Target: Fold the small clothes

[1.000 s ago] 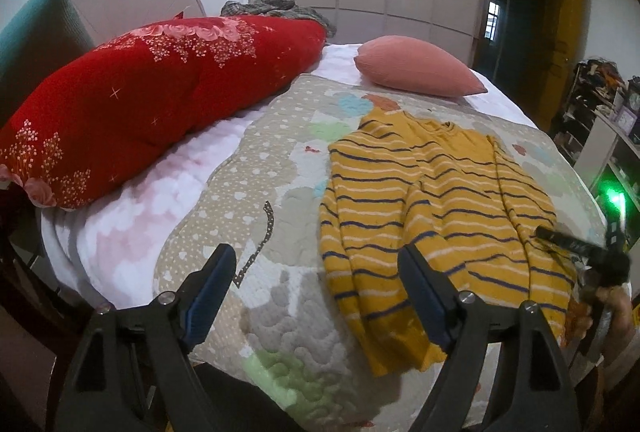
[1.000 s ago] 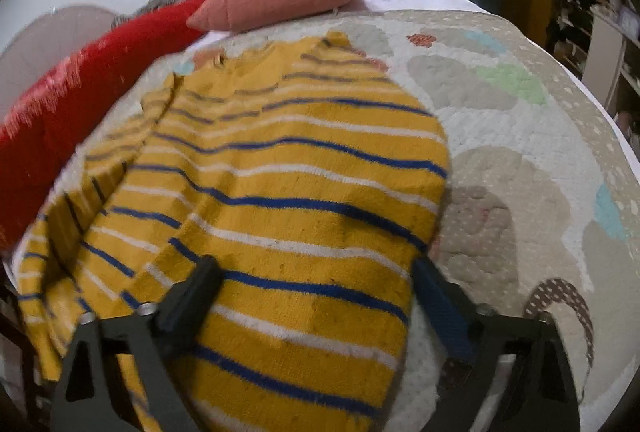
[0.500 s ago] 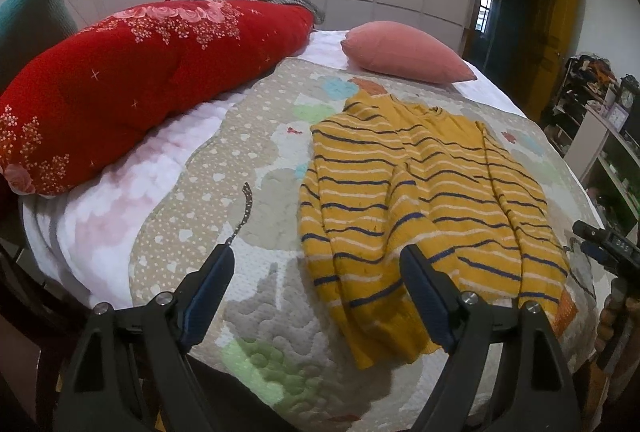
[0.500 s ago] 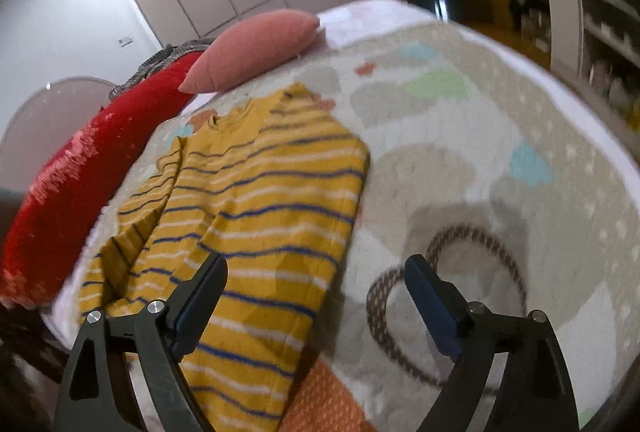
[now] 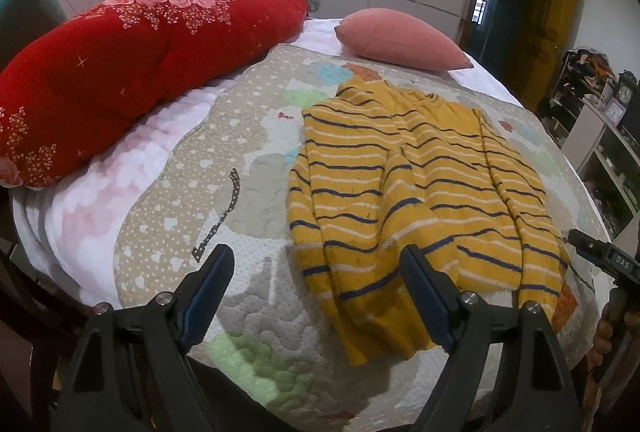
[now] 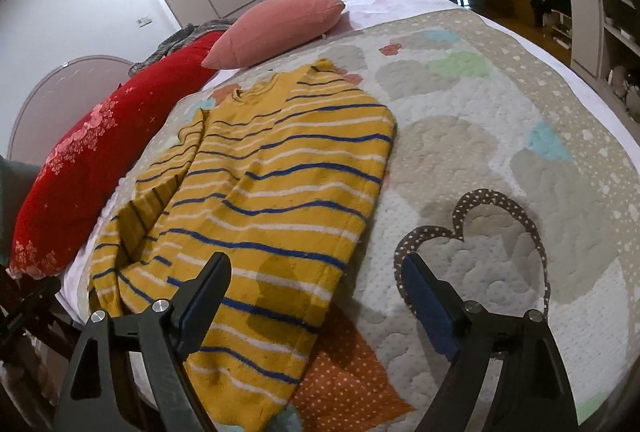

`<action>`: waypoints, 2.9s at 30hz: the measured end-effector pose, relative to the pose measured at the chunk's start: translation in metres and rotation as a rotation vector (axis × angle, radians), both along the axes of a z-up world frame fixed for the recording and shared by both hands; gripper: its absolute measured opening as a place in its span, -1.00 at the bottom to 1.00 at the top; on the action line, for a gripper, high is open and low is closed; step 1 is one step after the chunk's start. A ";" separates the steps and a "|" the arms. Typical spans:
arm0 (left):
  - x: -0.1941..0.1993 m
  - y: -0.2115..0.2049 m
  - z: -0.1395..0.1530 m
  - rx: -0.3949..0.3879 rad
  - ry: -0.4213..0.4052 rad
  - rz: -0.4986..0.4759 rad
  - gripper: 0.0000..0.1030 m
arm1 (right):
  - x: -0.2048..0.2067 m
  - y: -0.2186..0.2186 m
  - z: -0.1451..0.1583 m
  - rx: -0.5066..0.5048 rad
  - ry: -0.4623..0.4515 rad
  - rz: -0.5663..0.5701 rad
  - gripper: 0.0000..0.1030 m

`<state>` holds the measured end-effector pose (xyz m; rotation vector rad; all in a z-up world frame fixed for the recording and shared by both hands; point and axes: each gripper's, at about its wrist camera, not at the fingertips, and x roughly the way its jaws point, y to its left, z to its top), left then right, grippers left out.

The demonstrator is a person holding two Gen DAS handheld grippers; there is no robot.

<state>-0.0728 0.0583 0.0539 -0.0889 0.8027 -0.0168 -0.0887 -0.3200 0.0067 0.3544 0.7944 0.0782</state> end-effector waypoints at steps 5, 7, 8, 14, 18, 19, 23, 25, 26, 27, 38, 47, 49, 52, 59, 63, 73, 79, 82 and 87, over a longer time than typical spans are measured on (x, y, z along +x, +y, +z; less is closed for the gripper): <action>0.003 0.002 -0.005 -0.008 0.013 0.004 0.63 | -0.001 0.002 -0.003 0.020 0.007 0.000 0.67; 0.004 0.003 -0.006 -0.013 0.018 0.005 0.63 | -0.002 0.001 -0.003 0.028 0.002 -0.004 0.64; 0.004 0.004 -0.007 -0.016 0.021 0.007 0.63 | -0.002 0.000 -0.003 0.035 0.000 -0.007 0.61; 0.006 0.006 -0.011 -0.016 0.036 0.015 0.63 | -0.006 -0.009 -0.002 0.063 -0.015 -0.036 0.53; 0.005 0.007 -0.007 -0.023 0.028 0.020 0.63 | -0.017 -0.018 0.005 0.100 -0.049 -0.023 0.49; 0.004 0.006 -0.006 -0.019 0.023 0.018 0.63 | -0.019 -0.019 0.005 0.105 -0.053 -0.015 0.49; 0.004 0.001 -0.009 -0.018 0.029 0.006 0.63 | -0.021 -0.007 0.006 0.121 -0.046 0.063 0.49; 0.005 -0.001 -0.011 -0.027 0.042 -0.002 0.63 | -0.019 0.008 0.007 0.082 -0.044 0.096 0.49; 0.005 -0.002 -0.012 -0.029 0.046 -0.008 0.63 | -0.017 0.014 0.006 0.053 -0.039 0.100 0.49; 0.005 -0.003 -0.012 -0.028 0.046 -0.012 0.63 | -0.015 0.019 0.004 0.037 -0.029 0.103 0.49; 0.001 -0.008 -0.011 -0.024 0.050 -0.020 0.63 | -0.008 0.106 -0.002 -0.103 -0.049 0.281 0.49; -0.004 -0.008 -0.010 -0.010 0.049 -0.015 0.63 | -0.003 0.096 -0.007 -0.105 -0.014 0.243 -0.82; -0.003 -0.008 -0.011 -0.025 0.058 -0.015 0.63 | -0.009 0.080 0.002 -0.054 -0.039 0.218 -0.83; -0.003 -0.010 -0.011 -0.033 0.063 -0.026 0.63 | -0.018 0.052 0.017 -0.050 -0.085 0.130 -0.84; 0.011 -0.015 -0.015 -0.035 0.075 -0.040 0.63 | -0.028 -0.070 0.023 -0.276 0.003 -0.360 -0.83; 0.035 -0.034 -0.021 -0.043 0.106 -0.103 0.65 | -0.045 -0.088 0.025 -0.180 -0.025 -0.372 -0.61; 0.092 -0.068 -0.041 0.114 0.160 -0.175 -0.79 | -0.056 -0.047 0.032 -0.107 -0.086 -0.234 -0.22; 0.123 0.056 0.008 0.204 0.051 0.193 -0.77 | -0.059 -0.039 0.033 -0.135 -0.101 -0.207 -0.22; 0.136 0.126 0.020 0.252 0.042 0.402 -0.59 | -0.052 -0.040 0.026 -0.111 -0.082 -0.210 -0.22; 0.099 0.163 0.023 -0.004 0.011 0.357 0.09 | -0.040 -0.036 0.007 0.046 -0.047 -0.138 -0.19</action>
